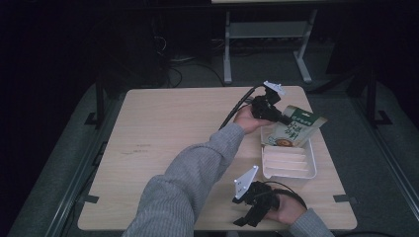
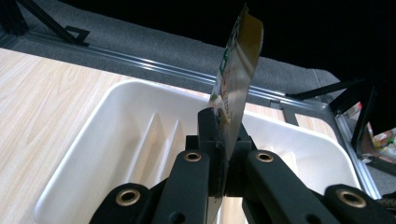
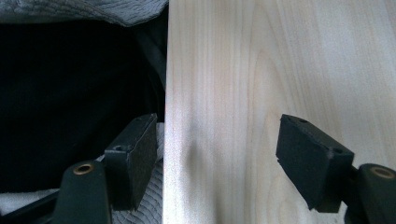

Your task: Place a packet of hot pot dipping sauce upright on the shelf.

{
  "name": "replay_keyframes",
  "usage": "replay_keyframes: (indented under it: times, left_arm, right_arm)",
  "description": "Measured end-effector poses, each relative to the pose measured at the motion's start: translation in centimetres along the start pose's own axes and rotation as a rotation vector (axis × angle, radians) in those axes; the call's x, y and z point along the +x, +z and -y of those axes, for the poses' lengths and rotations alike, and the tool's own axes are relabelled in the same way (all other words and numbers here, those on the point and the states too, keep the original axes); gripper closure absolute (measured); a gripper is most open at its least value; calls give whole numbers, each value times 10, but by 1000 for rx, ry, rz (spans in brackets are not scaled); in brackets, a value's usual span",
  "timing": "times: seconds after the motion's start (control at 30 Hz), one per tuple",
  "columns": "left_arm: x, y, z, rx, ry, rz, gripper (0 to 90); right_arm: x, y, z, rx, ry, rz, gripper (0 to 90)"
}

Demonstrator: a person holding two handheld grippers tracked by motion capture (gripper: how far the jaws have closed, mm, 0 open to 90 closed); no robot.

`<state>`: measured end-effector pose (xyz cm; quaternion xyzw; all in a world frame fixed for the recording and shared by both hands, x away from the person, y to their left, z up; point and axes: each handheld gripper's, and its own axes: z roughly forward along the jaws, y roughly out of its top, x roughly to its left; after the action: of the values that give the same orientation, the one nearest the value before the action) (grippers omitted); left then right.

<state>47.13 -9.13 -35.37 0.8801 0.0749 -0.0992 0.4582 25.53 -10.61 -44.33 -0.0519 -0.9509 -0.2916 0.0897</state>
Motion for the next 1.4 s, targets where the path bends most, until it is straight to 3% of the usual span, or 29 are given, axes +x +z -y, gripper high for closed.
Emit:
replay_keyframes:
  times: [0.4,0.67,0.7,0.73,0.77,0.87,0.9,1.03,1.2,1.27,1.33,1.37,1.4]
  left_arm:
    - [-1,-3,10,-16,-6,-17,876]
    - [0,-2,15,85,-7,-15,775]
    - [1,0,17,146,2,-32,753]
    - [1,0,17,146,2,-32,733]
    - [1,5,21,214,5,-32,712]
    - [1,9,24,250,9,-34,709]
    - [0,13,25,260,15,-36,751]
    - [-2,15,24,256,32,-48,860]
    - [-3,12,28,194,30,-52,893]
    - [-3,9,31,136,14,-54,897]
    - [-4,9,33,118,10,-58,899]
    - [-4,11,38,86,1,-67,899]
    - [-4,11,38,86,1,-67,899]
  right_arm:
    - [-2,-1,2,-4,13,-5,285]
    - [-3,0,2,2,16,-7,282]
    - [-3,0,2,1,17,-8,282]
    - [-3,0,2,1,17,-8,282]
    - [-3,1,2,1,18,-10,282]
    - [-3,1,2,4,17,-12,282]
    - [-3,2,2,6,21,-12,282]
    - [-4,2,2,3,20,-14,282]
    - [-4,2,2,1,24,-19,282]
    - [-4,2,3,1,27,-21,282]
    - [-5,2,3,2,26,-22,282]
    - [-5,2,3,3,23,-24,283]
    - [-5,3,3,3,26,-24,283]
